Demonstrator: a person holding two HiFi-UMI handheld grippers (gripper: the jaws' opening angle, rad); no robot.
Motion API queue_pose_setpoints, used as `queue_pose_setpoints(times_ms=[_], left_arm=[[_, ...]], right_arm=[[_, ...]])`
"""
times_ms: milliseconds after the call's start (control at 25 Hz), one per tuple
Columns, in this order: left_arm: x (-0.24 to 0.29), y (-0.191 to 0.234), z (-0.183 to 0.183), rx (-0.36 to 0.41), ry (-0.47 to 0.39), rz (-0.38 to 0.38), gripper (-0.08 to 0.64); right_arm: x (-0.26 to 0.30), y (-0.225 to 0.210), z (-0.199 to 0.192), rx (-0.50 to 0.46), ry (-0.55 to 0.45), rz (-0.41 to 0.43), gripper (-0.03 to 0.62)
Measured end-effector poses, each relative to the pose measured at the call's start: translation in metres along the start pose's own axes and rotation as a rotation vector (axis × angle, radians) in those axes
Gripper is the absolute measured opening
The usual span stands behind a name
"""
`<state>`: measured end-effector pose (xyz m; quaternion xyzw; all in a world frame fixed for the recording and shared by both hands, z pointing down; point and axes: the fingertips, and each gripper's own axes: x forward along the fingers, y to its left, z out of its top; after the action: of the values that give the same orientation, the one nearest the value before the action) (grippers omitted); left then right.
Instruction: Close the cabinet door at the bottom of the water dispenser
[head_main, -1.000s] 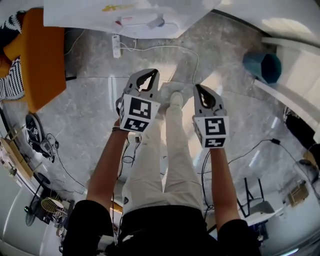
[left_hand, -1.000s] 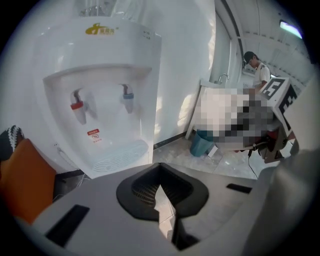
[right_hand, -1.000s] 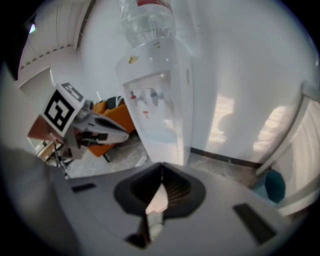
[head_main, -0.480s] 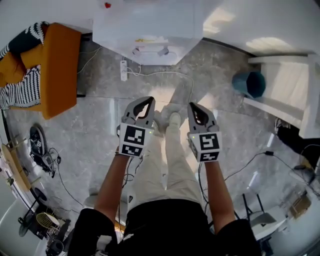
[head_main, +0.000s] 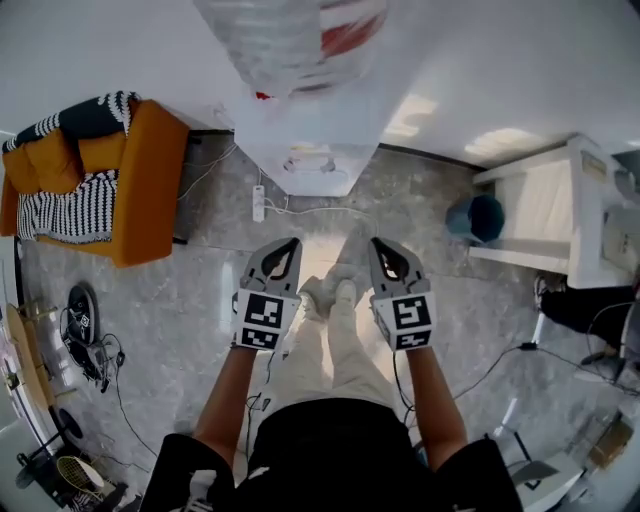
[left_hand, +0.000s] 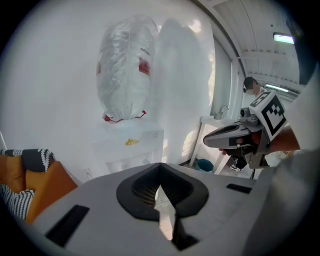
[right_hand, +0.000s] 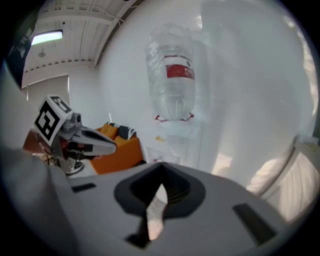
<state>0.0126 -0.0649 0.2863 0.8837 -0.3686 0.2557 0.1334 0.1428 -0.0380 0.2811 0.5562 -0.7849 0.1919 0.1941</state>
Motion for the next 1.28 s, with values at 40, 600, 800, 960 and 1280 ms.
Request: queue_pose_setpoints(times_ms=[40,600,800,960,1280], left_arm=[[-0.007,0.001,0.008,0.008,-0.009,0.011,0.009],[-0.086,0.001,0.119,0.046,-0.196,0.141,0.009],[-0.113,0.009,0.148,0.050,-0.274,0.170,0.009],[-0.138,0.007,0.171,0.051,-0.319,0.189,0.010],[-0.174,0.004,0.211,0.074,-0.425,0.208,0.009]], right_arm=[[-0.007,0.000,0.011,-0.003,-0.020,-0.004,0.034],[-0.086,-0.009,0.115,-0.016,-0.209,-0.044,0.034],[-0.103,-0.011,0.141,-0.033,-0.269,-0.056,0.034],[-0.118,-0.008,0.163,-0.052,-0.314,-0.060,0.034],[-0.140,0.001,0.202,-0.085,-0.394,-0.063,0.034]])
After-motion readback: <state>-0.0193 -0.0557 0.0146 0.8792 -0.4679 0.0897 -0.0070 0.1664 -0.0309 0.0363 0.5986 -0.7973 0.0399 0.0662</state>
